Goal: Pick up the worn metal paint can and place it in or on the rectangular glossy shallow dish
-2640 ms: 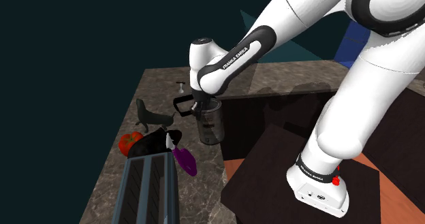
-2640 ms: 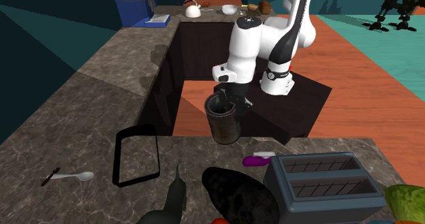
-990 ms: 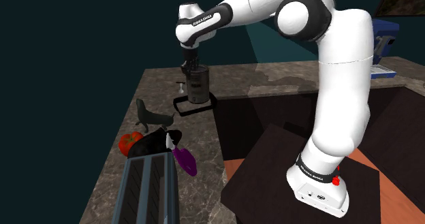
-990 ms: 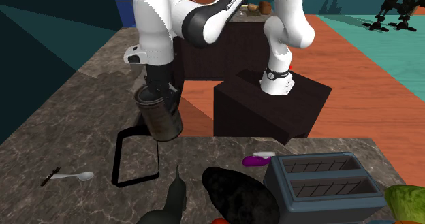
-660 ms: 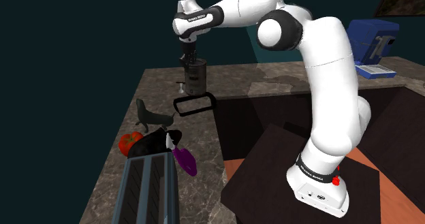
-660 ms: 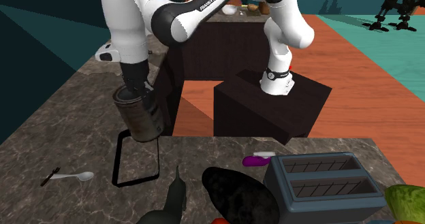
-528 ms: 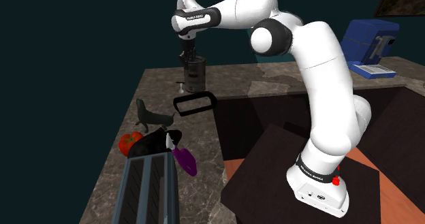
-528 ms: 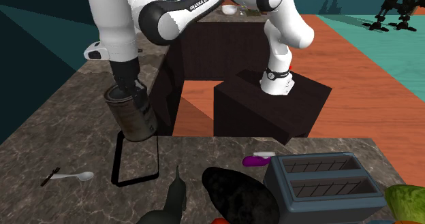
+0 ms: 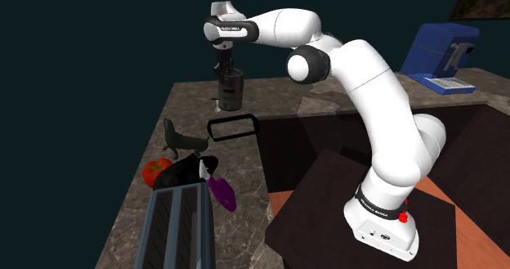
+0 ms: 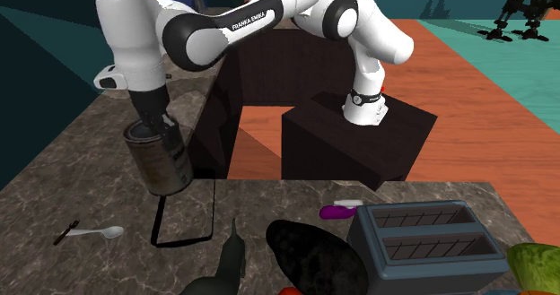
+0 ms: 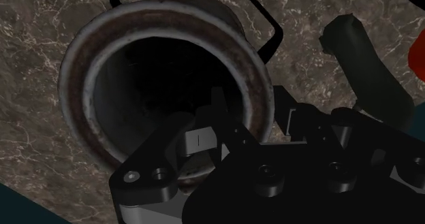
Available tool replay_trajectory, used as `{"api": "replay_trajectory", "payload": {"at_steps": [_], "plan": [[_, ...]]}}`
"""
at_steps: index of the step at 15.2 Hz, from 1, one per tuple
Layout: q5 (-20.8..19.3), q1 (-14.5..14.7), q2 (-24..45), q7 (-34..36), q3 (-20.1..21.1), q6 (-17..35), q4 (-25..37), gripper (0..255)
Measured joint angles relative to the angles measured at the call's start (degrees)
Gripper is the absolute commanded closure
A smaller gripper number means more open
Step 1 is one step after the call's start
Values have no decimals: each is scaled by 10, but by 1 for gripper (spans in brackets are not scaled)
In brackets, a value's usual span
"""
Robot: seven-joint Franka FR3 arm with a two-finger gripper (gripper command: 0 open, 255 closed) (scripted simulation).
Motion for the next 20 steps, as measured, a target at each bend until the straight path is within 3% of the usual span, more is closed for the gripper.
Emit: {"api": "replay_trajectory", "payload": {"at_steps": [8,20], "plan": [[0,-1,-6,0,0,66,-72,255],[-1,-2,15,1,-1,144,-129,255]]}}
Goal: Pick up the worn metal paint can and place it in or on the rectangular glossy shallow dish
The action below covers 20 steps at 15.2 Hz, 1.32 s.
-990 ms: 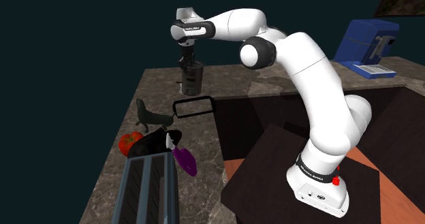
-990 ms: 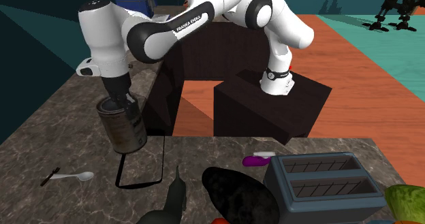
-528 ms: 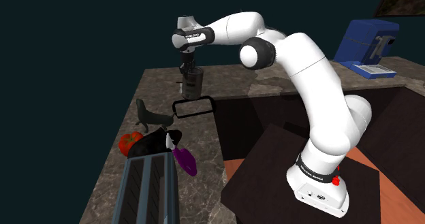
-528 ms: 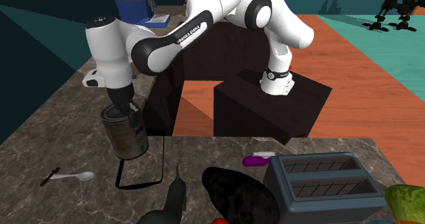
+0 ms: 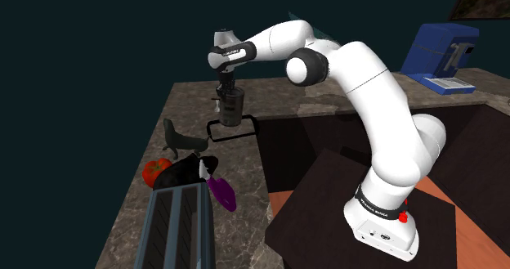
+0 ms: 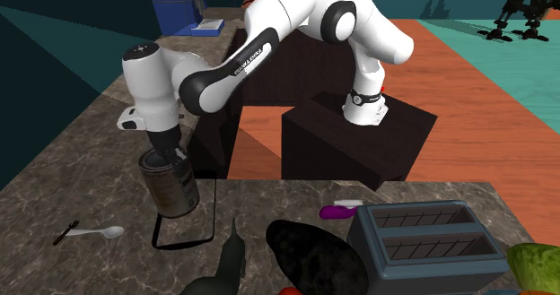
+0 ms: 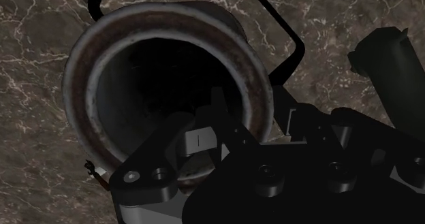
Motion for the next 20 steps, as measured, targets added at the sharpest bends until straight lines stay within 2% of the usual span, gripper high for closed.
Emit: {"api": "replay_trajectory", "payload": {"at_steps": [8,9,15,20], "plan": [[0,0,5,0,0,13,-7,255],[0,0,5,0,0,13,-8,0],[0,0,3,0,0,14,-8,0],[0,0,-30,0,0,-26,0,0]]}}
